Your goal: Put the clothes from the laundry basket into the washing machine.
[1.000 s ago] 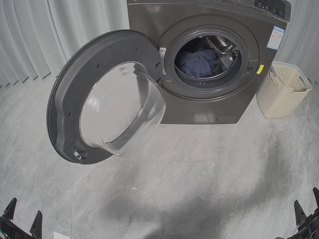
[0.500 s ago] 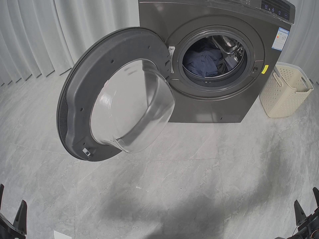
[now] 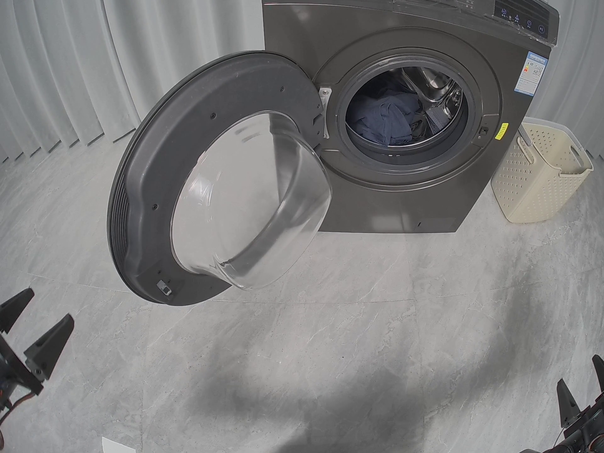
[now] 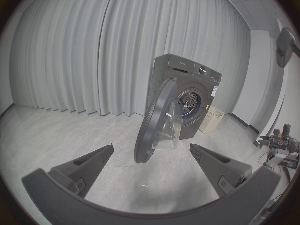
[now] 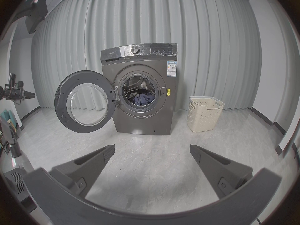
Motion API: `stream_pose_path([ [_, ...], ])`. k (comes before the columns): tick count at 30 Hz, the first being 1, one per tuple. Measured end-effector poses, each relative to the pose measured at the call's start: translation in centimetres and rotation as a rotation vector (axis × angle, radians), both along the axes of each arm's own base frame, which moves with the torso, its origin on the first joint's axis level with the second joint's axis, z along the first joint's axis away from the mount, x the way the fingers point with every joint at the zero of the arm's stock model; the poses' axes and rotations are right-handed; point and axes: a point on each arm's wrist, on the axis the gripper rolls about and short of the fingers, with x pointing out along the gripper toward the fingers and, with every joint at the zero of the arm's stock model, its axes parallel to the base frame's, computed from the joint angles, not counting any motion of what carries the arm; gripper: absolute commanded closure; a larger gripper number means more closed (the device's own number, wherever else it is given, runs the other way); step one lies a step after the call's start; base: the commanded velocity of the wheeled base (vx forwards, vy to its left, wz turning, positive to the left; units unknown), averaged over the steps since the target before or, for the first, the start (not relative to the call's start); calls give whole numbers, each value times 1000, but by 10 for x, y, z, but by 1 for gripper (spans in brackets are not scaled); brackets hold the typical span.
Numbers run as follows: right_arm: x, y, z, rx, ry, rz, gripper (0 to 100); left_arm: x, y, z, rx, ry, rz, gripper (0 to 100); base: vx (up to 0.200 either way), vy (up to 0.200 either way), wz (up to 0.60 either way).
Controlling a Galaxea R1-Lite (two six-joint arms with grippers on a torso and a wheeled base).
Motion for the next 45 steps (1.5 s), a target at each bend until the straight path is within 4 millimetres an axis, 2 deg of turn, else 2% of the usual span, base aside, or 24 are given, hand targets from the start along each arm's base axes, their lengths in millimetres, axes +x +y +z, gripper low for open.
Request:
stream_pose_path([
  [9,0,0,0,0,0,0,0,63,-3,24,-13,31,-73,0,0,0,0],
  [18,0,0,0,1,1,-1,0,122,-13,27,-9,45,-131,0,0,0,0],
  [23,0,0,0,3,1,-1,0,142,-23,24,-13,27,-180,0,0,0,0],
  [28,0,0,0,3,1,-1,0,145,-45,17,-52,57,-288,0,0,0,0],
  [34,0,0,0,3,1,-1,0,127,-70,15,-117,86,-443,0,0,0,0],
  [39,0,0,0,3,1,-2,0,116,-70,16,-128,72,-450,0,0,0,0],
  [45,0,0,0,3,2,-1,0,121,-53,23,-131,29,-363,0,0,0,0],
])
